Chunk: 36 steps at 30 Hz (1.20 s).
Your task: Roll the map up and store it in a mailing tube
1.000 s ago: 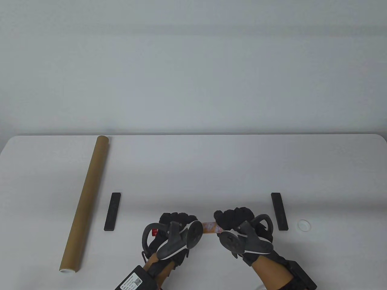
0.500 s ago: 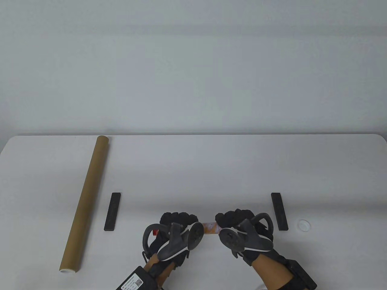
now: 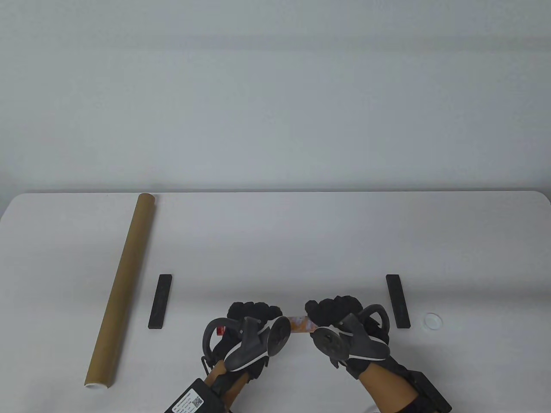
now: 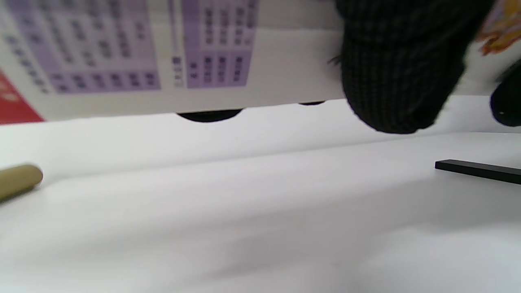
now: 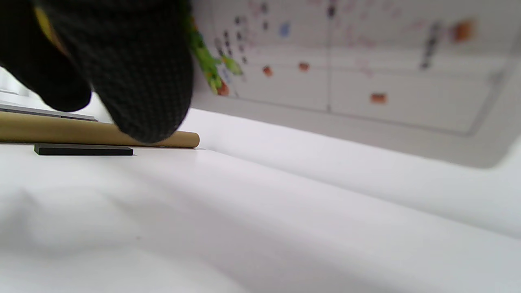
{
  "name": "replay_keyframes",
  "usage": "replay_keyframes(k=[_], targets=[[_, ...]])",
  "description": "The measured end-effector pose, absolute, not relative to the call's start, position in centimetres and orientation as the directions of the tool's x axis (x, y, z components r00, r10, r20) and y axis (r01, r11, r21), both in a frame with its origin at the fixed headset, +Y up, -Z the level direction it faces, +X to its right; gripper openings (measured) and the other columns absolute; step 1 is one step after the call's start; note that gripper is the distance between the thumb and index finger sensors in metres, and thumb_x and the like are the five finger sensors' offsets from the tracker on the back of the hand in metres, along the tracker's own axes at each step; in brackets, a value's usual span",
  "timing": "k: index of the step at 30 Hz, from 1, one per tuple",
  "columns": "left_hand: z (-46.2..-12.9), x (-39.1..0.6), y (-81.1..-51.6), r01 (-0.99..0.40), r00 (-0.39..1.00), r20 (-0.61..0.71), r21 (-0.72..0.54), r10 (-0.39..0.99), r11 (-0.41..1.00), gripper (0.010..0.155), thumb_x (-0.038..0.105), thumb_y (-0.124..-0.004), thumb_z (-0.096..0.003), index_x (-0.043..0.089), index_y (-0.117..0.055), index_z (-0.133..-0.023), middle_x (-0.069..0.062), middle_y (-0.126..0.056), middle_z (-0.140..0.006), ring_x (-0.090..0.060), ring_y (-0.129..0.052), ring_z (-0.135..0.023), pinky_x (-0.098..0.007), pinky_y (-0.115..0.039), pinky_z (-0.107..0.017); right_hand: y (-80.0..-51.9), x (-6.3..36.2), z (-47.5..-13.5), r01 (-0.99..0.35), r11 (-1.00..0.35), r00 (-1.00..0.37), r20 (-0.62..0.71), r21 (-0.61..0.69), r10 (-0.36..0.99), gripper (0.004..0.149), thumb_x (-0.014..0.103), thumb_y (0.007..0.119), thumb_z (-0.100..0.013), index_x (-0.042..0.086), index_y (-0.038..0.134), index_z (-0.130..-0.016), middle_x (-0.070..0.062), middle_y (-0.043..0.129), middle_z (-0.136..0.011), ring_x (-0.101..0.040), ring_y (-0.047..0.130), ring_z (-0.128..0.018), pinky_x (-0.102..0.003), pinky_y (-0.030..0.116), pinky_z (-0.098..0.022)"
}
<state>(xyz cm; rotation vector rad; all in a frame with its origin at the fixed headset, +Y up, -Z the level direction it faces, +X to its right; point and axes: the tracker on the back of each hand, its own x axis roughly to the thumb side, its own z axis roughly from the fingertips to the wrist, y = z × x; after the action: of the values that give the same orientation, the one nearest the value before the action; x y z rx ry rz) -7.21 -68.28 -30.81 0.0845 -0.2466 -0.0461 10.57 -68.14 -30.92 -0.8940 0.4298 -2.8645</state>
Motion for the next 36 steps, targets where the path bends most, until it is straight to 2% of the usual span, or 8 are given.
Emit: replay_keyframes(k=[4, 8, 13, 17, 20, 28, 36], targets=[[-31.1, -7.5, -68.4, -0.005, 0.971, 0.241, 0.009, 0.003, 1.0, 0.048, 0.063, -0.096, -0.0292, 0.041, -0.088, -0.071, 0.009, -0.098, -0.058, -0.014, -0.103, -0.052, -0.038, -0.08, -0.063, -68.0, 10.4, -30.8, 0.043, -0.946, -0.815, 0.536, -0.323, -0.22, 0.063, 0.042, 0.099, -0.04, 0.011, 0.083, -0.093, -0.005, 0.093, -0.069, -0.029, 0.1, -0.055, -0.056, 0.077, -0.054], [-31.1, -7.5, -68.5, -0.002, 0.968, 0.249, 0.016, -0.002, 1.0, 0.049, 0.063, -0.096, -0.0292, 0.041, -0.088, -0.072, 0.009, -0.097, -0.059, -0.014, -0.103, -0.053, -0.039, -0.079, -0.063, -68.0, 10.4, -30.9, 0.041, -0.956, -0.815, 0.544, -0.291, -0.2, 0.06, 0.041, 0.1, -0.04, 0.011, 0.085, -0.09, -0.003, 0.094, -0.064, -0.027, 0.1, -0.049, -0.055, 0.08, -0.05], [-30.6, -7.1, -68.4, 0.041, 0.964, 0.256, 0.117, -0.071, 0.992, 0.054, 0.064, -0.095, -0.0285, 0.04, -0.087, -0.076, 0.009, -0.097, -0.064, -0.015, -0.103, -0.057, -0.039, -0.078, -0.065, -68.1, 10.7, -31.3, 0.017, -0.971, -0.824, 0.548, -0.237, -0.148, 0.057, 0.04, 0.1, -0.04, 0.011, 0.086, -0.088, -0.003, 0.094, -0.062, -0.027, 0.1, -0.046, -0.055, 0.081, -0.049], [-30.0, -6.7, -68.2, 0.102, 0.953, 0.255, 0.25, -0.167, 0.963, 0.055, 0.064, -0.095, -0.0284, 0.041, -0.085, -0.078, 0.009, -0.096, -0.066, -0.015, -0.103, -0.06, -0.039, -0.078, -0.066, -68.2, 11.1, -31.8, -0.047, -0.988, -0.834, 0.55, -0.149, -0.044, 0.057, 0.04, 0.099, -0.041, 0.01, 0.087, -0.088, -0.004, 0.094, -0.062, -0.027, 0.1, -0.045, -0.055, 0.081, -0.048], [-29.8, -6.6, -68.1, 0.117, 0.946, 0.259, 0.288, -0.195, 0.95, 0.055, 0.064, -0.095, -0.0285, 0.041, -0.086, -0.077, 0.009, -0.097, -0.065, -0.014, -0.103, -0.059, -0.039, -0.078, -0.065, -68.3, 11.3, -32.0, -0.076, -0.991, -0.834, 0.552, -0.109, 0.003, 0.057, 0.04, 0.099, -0.041, 0.01, 0.087, -0.087, -0.004, 0.095, -0.061, -0.027, 0.1, -0.045, -0.055, 0.081, -0.047], [-30.1, -6.6, -68.0, 0.112, 0.949, 0.265, 0.228, -0.172, 0.967, 0.049, 0.063, -0.095, -0.0297, 0.041, -0.087, -0.073, 0.009, -0.097, -0.061, -0.015, -0.103, -0.054, -0.039, -0.079, -0.064, -68.3, 11.2, -31.8, -0.05, -0.988, -0.83, 0.556, -0.145, -0.04, 0.059, 0.041, 0.099, -0.041, 0.009, 0.086, -0.089, -0.005, 0.094, -0.064, -0.028, 0.1, -0.048, -0.055, 0.08, -0.049], [-30.8, -7.1, -68.1, 0.036, 0.967, 0.252, 0.042, -0.045, 0.998, 0.048, 0.063, -0.095, -0.0303, 0.04, -0.087, -0.072, 0.008, -0.097, -0.059, -0.015, -0.103, -0.052, -0.039, -0.08, -0.063, -68.2, 10.6, -31.1, 0.026, -0.964, -0.817, 0.55, -0.266, -0.174, 0.063, 0.042, 0.099, -0.041, 0.01, 0.083, -0.093, -0.006, 0.093, -0.07, -0.031, 0.099, -0.056, -0.057, 0.076, -0.053]])
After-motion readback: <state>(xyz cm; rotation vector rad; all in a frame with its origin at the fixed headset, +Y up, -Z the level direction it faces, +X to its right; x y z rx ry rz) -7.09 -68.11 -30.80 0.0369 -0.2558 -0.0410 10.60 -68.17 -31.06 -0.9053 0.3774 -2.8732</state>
